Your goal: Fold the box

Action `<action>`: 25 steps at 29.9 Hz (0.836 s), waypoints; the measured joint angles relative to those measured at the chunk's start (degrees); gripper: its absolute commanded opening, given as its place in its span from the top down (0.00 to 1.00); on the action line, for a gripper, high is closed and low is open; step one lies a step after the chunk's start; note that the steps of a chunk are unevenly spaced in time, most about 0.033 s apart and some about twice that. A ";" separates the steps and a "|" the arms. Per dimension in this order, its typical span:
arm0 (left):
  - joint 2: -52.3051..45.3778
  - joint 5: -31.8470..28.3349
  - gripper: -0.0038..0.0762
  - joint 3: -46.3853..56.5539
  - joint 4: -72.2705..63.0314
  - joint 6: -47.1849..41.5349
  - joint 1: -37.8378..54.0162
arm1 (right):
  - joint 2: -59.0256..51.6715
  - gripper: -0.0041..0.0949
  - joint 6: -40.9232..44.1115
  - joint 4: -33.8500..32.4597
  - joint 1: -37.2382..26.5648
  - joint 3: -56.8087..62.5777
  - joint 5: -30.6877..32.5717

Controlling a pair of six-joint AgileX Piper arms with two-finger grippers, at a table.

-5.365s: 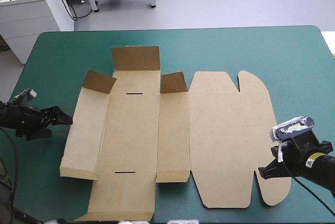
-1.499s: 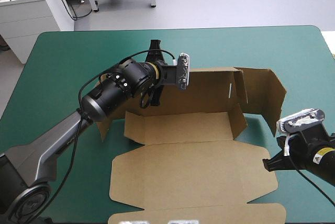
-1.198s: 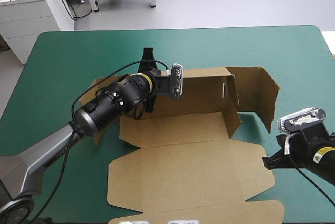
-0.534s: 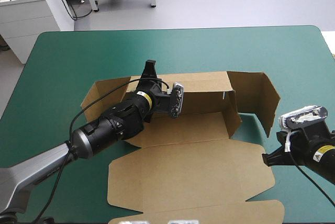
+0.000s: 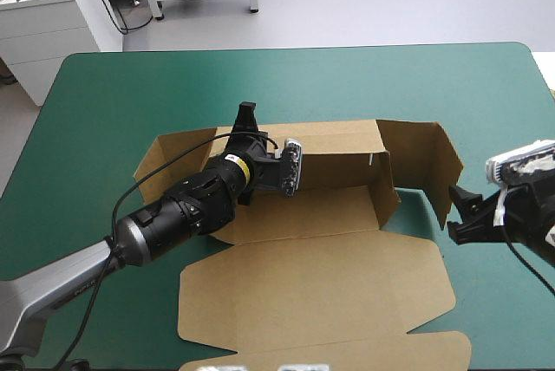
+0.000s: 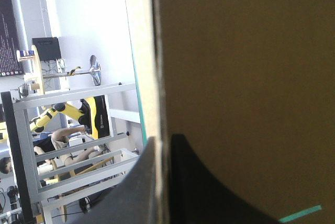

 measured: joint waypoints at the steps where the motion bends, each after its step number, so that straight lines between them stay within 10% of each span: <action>1: 0.00 0.00 0.96 0.00 0.00 -0.13 0.00 | 1.08 0.20 0.34 -0.39 0.00 -1.61 -0.08; 25: 0.00 0.08 0.96 0.02 0.00 -3.60 0.00 | 46.82 0.20 3.12 -1.47 0.00 -44.08 5.14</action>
